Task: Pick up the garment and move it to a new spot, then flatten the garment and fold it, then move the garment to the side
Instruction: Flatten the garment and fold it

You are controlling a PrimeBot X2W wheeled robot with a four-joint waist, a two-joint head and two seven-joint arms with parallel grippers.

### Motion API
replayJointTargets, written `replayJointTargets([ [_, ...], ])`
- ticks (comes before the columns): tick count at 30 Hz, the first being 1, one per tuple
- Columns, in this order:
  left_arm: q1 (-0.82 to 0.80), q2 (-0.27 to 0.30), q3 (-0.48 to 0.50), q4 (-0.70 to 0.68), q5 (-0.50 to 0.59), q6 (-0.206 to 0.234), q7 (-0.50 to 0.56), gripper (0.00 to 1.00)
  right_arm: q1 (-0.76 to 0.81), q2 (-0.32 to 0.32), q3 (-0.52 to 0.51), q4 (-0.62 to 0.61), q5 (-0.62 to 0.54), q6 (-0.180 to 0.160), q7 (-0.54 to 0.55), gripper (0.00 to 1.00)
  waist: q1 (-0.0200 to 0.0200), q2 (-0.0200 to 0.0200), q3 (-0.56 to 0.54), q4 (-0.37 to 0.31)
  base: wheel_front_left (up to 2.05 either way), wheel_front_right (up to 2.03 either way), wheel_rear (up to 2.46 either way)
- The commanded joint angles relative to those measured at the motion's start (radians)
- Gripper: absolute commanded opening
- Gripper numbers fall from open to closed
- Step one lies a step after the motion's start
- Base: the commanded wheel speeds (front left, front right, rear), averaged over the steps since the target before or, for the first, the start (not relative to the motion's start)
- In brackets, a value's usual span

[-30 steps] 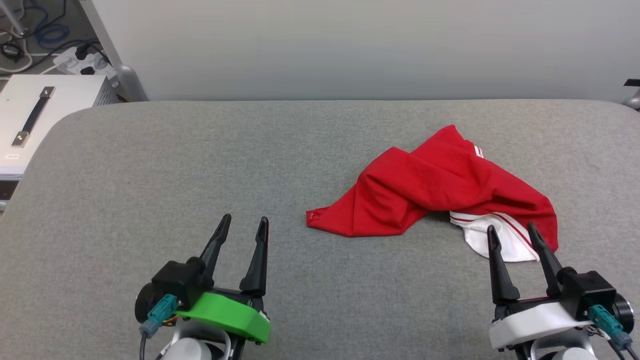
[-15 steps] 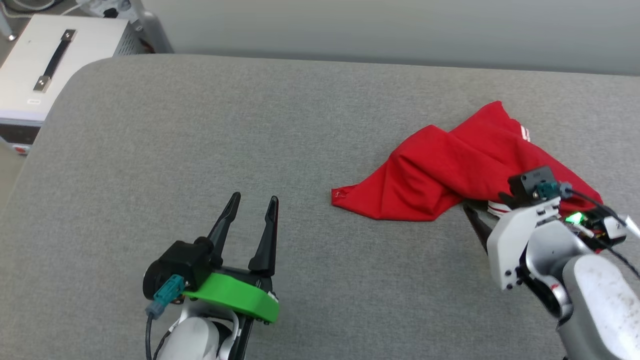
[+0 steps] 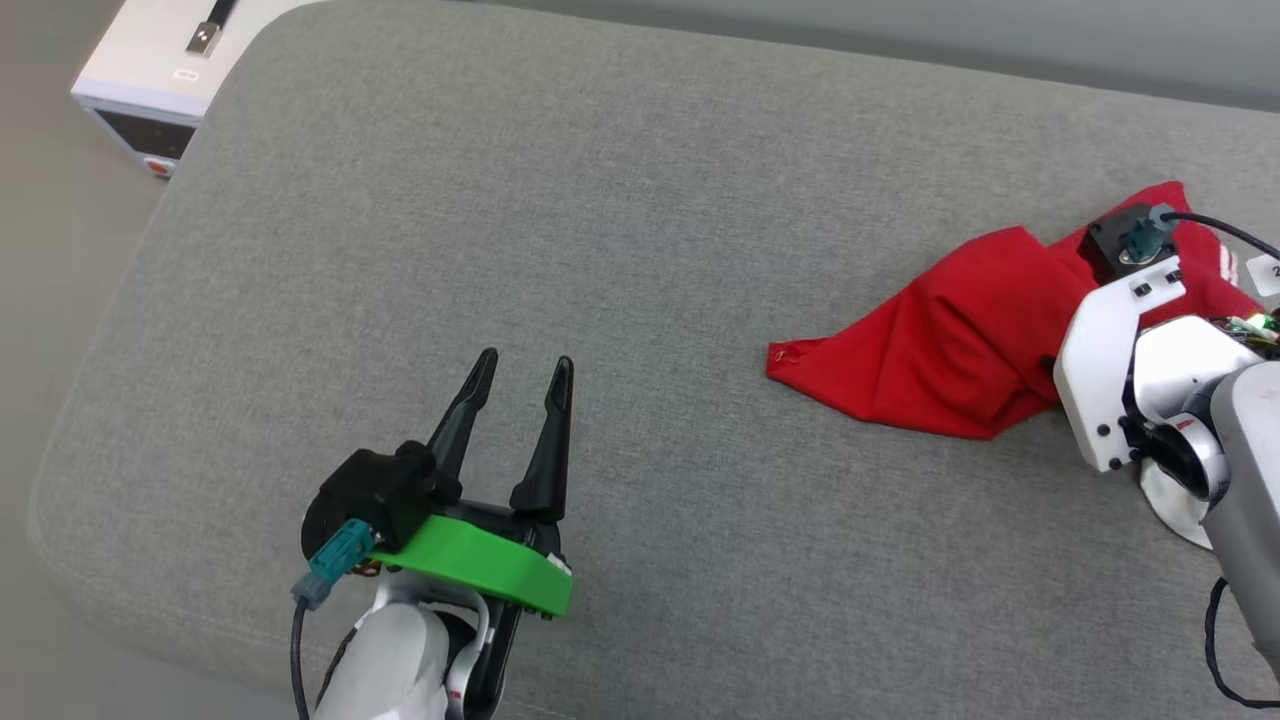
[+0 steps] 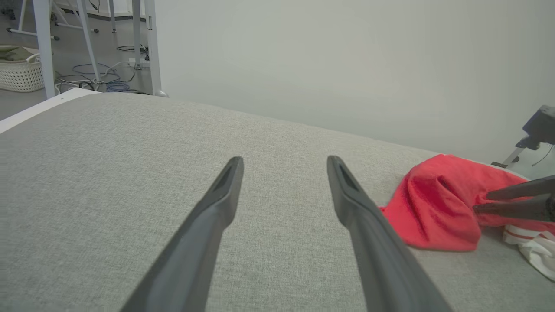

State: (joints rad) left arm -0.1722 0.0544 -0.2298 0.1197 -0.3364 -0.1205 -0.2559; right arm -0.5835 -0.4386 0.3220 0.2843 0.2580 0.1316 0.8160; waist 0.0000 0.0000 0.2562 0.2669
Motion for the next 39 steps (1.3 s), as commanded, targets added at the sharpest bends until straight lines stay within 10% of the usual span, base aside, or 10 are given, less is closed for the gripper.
replayJointTargets([
  [1, -0.019, -0.004, -0.002, -0.003, -0.006, -0.005, -0.006, 1.0, -0.012, -0.009, 0.012, 0.02, 0.013, -0.001, 0.005, 1.0, 0.0, 0.0, 0.038, 0.039, 0.0, 0.0, 0.0],
  [7, -0.022, -0.004, -0.012, -0.002, -0.013, 0.001, -0.006, 1.0, -0.019, -0.023, 0.053, 0.093, 0.042, -0.001, -0.044, 0.99, 0.0, 0.0, 0.045, 0.053, 0.0, 0.0, 0.0],
  [8, -0.023, -0.004, -0.013, -0.001, -0.013, 0.002, -0.006, 1.0, -0.02, -0.022, 0.062, 0.097, 0.045, -0.001, -0.06, 0.33, 0.0, 0.0, 0.044, 0.054, 0.0, 0.0, 0.0],
  [9, -0.024, -0.004, -0.014, 0.001, -0.013, 0.002, -0.006, 1.0, -0.024, -0.021, 0.074, 0.099, 0.05, -0.001, -0.088, 0.0, 0.0, 0.0, 0.042, 0.054, 0.0, 0.0, 0.0],
  [27, 0.016, -0.004, 0.009, 0.028, 0.021, 0.0, -0.006, 1.0, -0.137, 0.036, 0.376, 0.008, 0.188, -0.001, -0.506, 0.0, 0.0, 0.0, -0.103, 0.008, 0.0, 0.0, 0.0],
  [39, 0.038, -0.004, 0.03, 0.028, 0.027, -0.002, -0.006, 1.0, 0.048, -0.179, 0.584, -0.122, 0.349, -0.001, -0.411, 0.0, 0.0, 0.0, -0.123, -0.042, 0.0, 0.0, 0.0],
])
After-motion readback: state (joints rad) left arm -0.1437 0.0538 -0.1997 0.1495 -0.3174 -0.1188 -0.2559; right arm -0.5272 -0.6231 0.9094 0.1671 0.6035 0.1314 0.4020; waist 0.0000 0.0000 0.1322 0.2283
